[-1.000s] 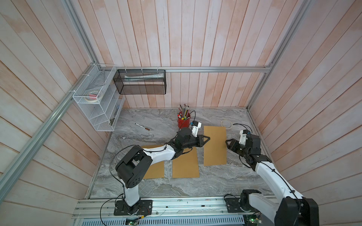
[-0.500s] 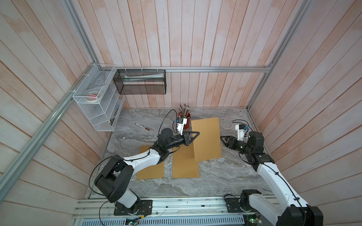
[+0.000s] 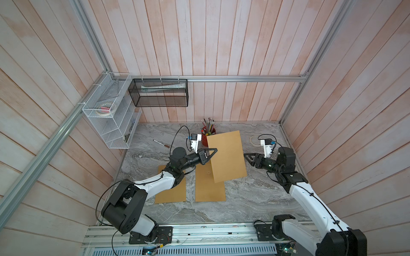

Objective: Open the file bag
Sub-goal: Pick up the file bag from the center of the board.

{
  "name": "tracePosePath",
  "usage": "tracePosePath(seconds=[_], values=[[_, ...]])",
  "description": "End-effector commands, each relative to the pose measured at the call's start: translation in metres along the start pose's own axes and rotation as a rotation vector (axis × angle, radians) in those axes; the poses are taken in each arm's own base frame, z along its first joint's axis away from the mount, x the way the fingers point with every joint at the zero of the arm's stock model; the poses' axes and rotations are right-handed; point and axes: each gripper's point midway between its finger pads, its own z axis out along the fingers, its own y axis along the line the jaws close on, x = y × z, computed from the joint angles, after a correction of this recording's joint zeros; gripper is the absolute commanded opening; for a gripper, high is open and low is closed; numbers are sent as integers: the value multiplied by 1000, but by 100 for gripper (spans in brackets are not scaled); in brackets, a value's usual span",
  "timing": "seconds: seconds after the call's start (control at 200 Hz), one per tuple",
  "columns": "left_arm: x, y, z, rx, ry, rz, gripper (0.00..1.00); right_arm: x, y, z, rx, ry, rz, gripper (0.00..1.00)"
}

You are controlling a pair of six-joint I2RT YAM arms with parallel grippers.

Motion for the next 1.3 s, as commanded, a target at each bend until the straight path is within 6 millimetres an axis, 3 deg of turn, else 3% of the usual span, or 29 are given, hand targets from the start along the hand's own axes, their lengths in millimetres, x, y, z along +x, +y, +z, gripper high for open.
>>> tracePosePath(seconds=[0.0, 0.34, 0.5, 0.665, 0.865, 1.17, 1.295], values=[[-7, -9, -6, 28, -23, 18, 0, -13, 25, -6, -79, -32, -54, 54], [-10, -12, -14, 34, -42, 22, 0, -14, 37, -5, -146, -35, -62, 57], [-14, -16, -16, 62, -59, 18, 0, -1, 45, 5, -194, 19, -75, 57], [-19, -21, -19, 103, -77, 7, 0, 11, 41, 18, -186, 71, -73, 57], [-21, -14, -25, 100, -92, -13, 0, 20, 52, 25, -230, 106, -92, 57], [-21, 6, -26, 49, -99, -26, 0, 34, 75, 26, -321, 157, -121, 35], [-20, 16, -27, 12, -104, -29, 0, 37, 80, 25, -338, 166, -128, 18]])
